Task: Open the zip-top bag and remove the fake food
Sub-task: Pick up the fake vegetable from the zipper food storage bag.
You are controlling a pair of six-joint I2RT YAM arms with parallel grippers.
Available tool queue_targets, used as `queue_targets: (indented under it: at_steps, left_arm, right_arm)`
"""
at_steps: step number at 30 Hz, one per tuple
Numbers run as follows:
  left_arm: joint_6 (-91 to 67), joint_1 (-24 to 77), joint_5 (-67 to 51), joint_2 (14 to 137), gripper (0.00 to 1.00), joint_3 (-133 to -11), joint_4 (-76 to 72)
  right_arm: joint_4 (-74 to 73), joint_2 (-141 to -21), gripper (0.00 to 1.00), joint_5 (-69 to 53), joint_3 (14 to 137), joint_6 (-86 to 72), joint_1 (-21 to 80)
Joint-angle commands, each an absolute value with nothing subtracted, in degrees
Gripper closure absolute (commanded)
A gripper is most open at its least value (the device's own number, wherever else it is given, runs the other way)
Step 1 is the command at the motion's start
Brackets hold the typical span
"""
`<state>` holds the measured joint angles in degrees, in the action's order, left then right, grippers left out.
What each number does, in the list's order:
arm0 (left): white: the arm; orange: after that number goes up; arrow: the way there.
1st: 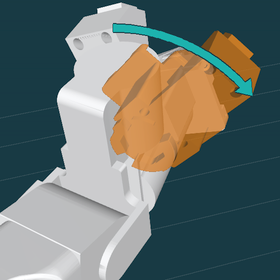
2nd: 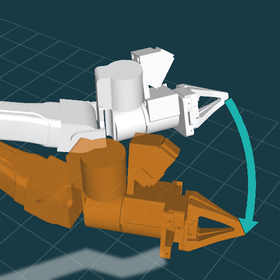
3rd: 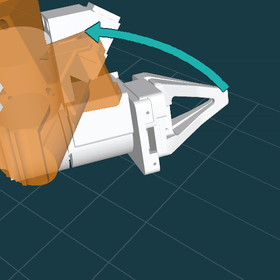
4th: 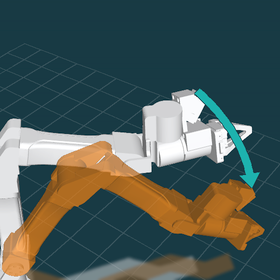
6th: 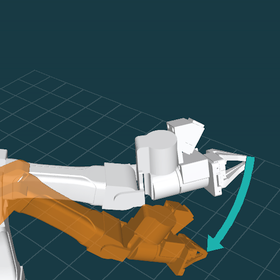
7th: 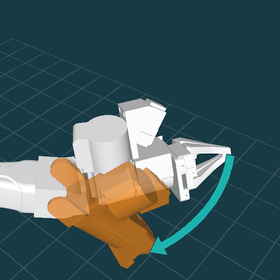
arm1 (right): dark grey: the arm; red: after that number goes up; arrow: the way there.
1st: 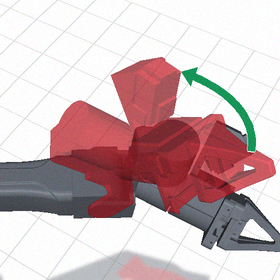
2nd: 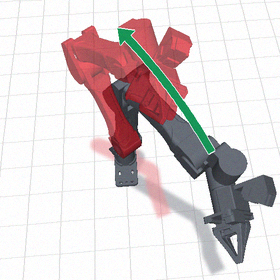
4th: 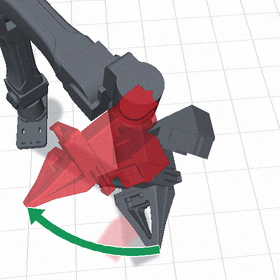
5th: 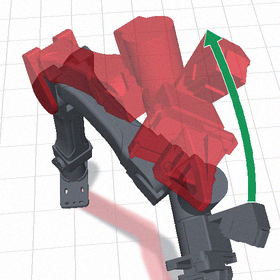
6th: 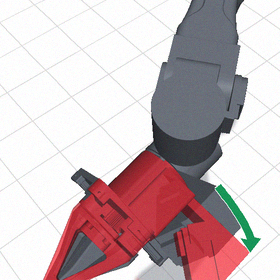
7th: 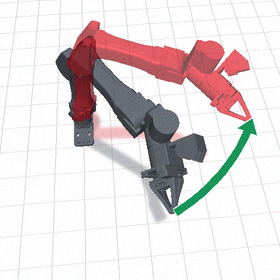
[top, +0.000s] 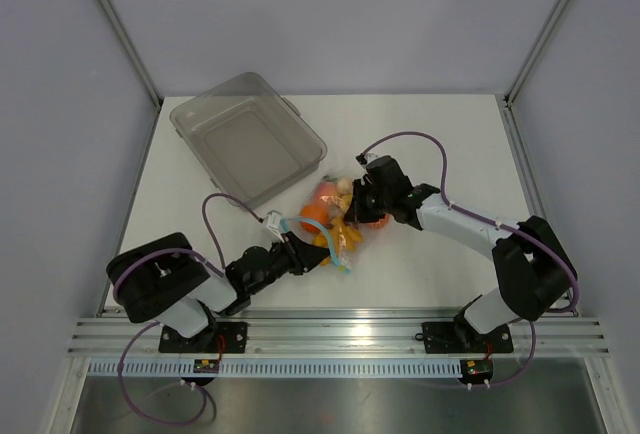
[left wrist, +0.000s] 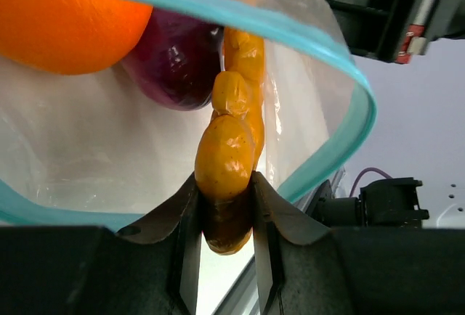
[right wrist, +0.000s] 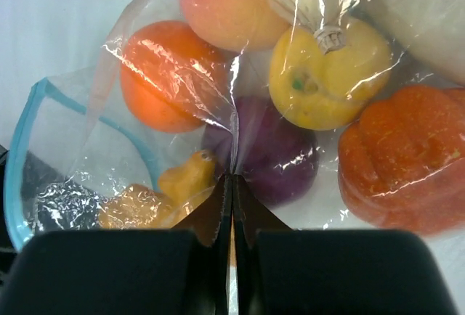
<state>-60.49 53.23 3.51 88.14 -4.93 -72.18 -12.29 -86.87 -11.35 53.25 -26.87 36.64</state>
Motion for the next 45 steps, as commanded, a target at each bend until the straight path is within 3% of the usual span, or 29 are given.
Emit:
queue_targets:
  at_steps: [1,7,17,31,39,45]
  left_arm:
    - [-60.12,53.09,3.69,84.29,0.8,-4.57,-77.44]
    - [-60.38,53.09,3.25,73.41,0.81,-4.75,-62.6]
    - [-55.73,53.17,7.47,48.26,0.8,-7.91,-23.59]
    - [-49.4,53.17,1.14,32.09,0.79,-12.65,3.91]
    - [-49.31,53.17,1.58,22.43,0.78,-14.23,11.07]
    - [-48.25,53.09,0.35,22.5,0.78,-17.75,13.27]
  right_arm:
    - [-12.3,-87.62,0.97,-7.91,55.46,-26.1,36.04]
    - [-12.57,-88.86,0.99,-6.24,55.99,-26.19,35.16]
    - [-12.92,-87.63,1.0,-2.99,55.63,-26.63,34.63]
    - [-13.36,-88.07,1.0,-2.81,56.07,-26.37,34.54]
    - [-13.18,-87.89,1.0,-2.9,55.9,-26.46,34.54]
    - [-13.18,-88.24,1.0,-3.52,56.07,-26.54,34.54]
